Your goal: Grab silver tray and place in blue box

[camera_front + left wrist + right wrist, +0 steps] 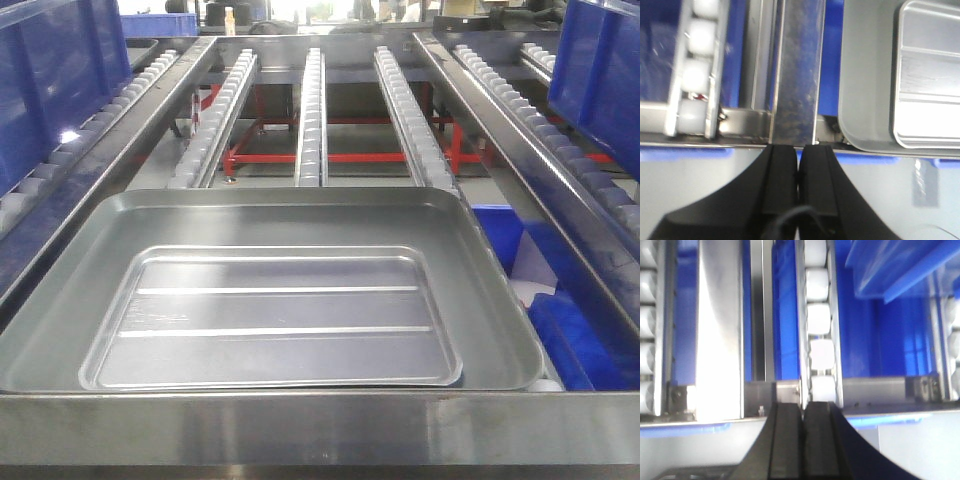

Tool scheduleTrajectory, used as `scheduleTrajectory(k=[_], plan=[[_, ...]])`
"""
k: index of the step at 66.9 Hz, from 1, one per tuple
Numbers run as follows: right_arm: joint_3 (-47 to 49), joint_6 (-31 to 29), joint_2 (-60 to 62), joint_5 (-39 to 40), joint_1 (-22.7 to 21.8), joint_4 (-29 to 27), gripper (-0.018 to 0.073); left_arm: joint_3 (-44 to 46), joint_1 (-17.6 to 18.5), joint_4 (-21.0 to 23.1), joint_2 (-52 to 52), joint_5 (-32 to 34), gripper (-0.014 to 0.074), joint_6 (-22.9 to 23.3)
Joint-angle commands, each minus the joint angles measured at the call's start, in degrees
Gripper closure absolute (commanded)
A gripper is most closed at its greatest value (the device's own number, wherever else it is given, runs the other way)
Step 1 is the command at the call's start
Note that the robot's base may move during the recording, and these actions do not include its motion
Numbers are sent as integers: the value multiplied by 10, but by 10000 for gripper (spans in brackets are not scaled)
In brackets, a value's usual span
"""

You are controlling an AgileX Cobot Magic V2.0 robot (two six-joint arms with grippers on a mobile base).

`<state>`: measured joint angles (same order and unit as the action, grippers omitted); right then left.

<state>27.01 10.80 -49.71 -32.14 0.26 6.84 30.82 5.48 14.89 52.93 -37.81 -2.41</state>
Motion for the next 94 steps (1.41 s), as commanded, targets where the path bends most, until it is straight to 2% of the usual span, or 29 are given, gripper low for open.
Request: scheduleTrajectory(k=[1,8,17,26,33,37,42,44,49,51,57,59,61,65,69,75,79,85,94], plan=[[21,-5,-5,19,0,-9,507,22,3,46,41,17,603,3],[21,4,-3,-10,0,-75,507,22,3,87,92,25,603,3],[21,4,-6,22,0,-88,507,35,3,144,132,19,602,3],[21,4,-6,19,0,-109,507,51,3,153,140,21,603,2],[25,4,-10,1,0,-139,503,69,3,154,140,19,603,-57],[40,4,-23,-30,2,-147,503,81,6,180,141,19,602,-87],[70,4,-46,-47,29,-147,503,103,27,219,144,16,602,-89],[78,4,-55,-45,43,-147,503,113,39,220,144,19,602,-82],[101,17,-85,-33,89,-147,502,131,84,189,150,44,602,-33],[110,30,-101,-24,111,-143,501,137,102,160,155,58,602,7],[137,93,-154,-7,169,-103,501,152,164,0,169,85,602,185],[149,132,-179,-4,191,-80,501,160,186,-78,179,79,602,285],[158,157,-195,-3,206,-56,501,165,201,-134,185,71,602,332],[181,220,-228,-3,238,-12,501,174,228,-197,200,57,602,393],[208,265,-259,-5,267,25,501,186,244,-209,219,41,602,398],[254,315,-300,-20,298,57,501,211,251,-189,255,-4,603,394],[286,319,-329,-35,311,63,501,233,251,-174,284,-31,602,371],[325,319,-371,-50,314,63,501,262,251,-162,318,-35,602,335],[364,318,-411,-71,314,63,501,296,251,-158,345,-36,602,334]])
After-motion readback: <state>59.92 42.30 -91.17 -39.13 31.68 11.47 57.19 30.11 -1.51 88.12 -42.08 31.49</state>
